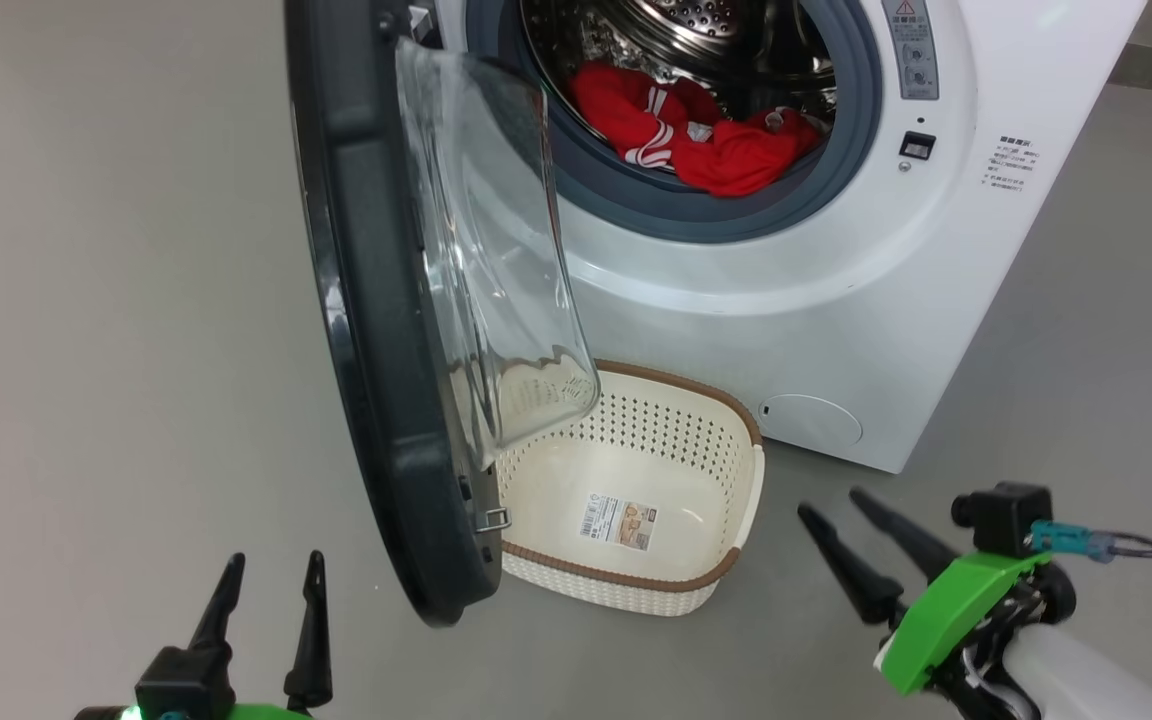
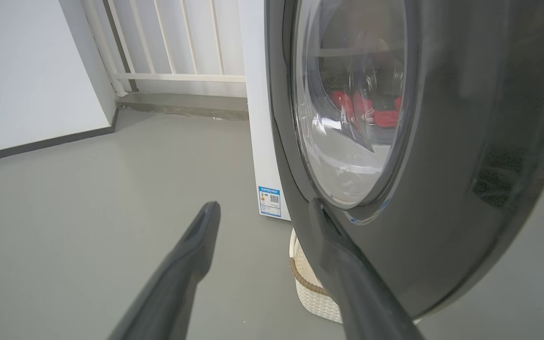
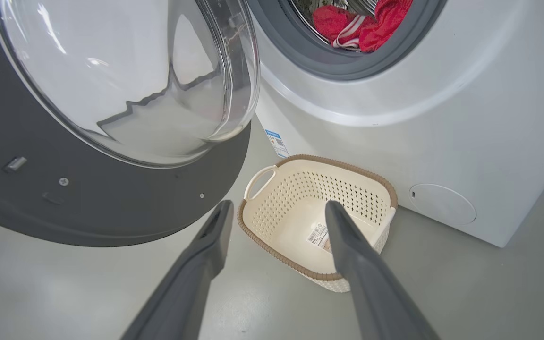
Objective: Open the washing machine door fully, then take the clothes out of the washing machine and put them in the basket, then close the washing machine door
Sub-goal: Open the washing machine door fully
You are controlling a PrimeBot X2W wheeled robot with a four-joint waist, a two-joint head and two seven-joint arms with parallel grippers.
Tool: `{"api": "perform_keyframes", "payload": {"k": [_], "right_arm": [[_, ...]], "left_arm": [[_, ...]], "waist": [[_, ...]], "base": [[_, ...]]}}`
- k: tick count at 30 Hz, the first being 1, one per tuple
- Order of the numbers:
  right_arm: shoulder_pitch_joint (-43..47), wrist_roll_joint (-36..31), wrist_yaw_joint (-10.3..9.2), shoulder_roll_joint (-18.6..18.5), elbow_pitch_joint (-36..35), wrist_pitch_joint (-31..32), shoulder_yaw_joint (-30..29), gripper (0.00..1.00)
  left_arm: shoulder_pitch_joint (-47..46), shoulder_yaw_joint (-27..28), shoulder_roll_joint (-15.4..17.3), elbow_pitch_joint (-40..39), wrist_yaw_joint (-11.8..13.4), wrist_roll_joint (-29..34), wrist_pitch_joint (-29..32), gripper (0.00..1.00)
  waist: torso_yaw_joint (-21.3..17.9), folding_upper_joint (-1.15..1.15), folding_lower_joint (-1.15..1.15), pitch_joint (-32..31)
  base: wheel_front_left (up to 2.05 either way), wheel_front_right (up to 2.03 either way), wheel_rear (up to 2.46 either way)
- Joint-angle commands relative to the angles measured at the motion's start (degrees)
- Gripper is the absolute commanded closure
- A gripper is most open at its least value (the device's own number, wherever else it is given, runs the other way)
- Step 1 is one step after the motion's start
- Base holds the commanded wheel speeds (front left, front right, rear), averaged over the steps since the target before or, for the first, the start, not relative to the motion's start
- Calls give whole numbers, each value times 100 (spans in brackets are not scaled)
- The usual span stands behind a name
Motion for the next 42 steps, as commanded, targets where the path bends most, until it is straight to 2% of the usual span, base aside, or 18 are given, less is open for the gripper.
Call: {"api": "perform_keyframes", "payload": {"k": [1,6,9,17,22,30,40,41,42], "right_arm": [[75,-161,9,-9,-149,-72,-72,0],[592,-1390,9,313,-694,-75,-1266,0],[879,-2150,9,489,-1088,-75,-1755,0],[1482,-3212,9,948,-2068,-76,-2820,0],[1741,-3468,9,1110,-2248,-76,-3219,0],[1959,-3666,9,1202,-2171,-76,-3487,0],[1966,-3699,9,1241,-2189,-76,-3504,0],[1971,-3688,9,1239,-2177,-76,-3492,0],[1974,-3677,9,1238,-2169,-76,-3487,0]], "left_arm": [[-59,207,92,-113,-6,70,-70,0],[-60,196,92,-126,-2,65,-70,0],[-73,196,92,-150,3,57,-70,0],[-57,173,92,-266,0,44,-70,0],[-13,118,92,-366,35,27,-70,0],[21,61,92,-404,81,-21,-70,0],[53,70,92,-562,120,-69,-70,0],[42,91,92,-611,119,-94,-70,40],[23,118,92,-664,109,-123,-70,87]], "waist": [[-4,0,0,5],[2,0,0,40],[13,0,0,61],[53,0,0,47],[81,0,0,45],[107,0,0,42],[103,0,0,-1],[108,0,0,-6],[116,0,0,-13]], "base": [[0,0,0],[0,0,0],[0,0,0],[0,0,0],[0,0,0],[0,0,0],[0,0,0],[0,0,0],[0,0,0]]}}
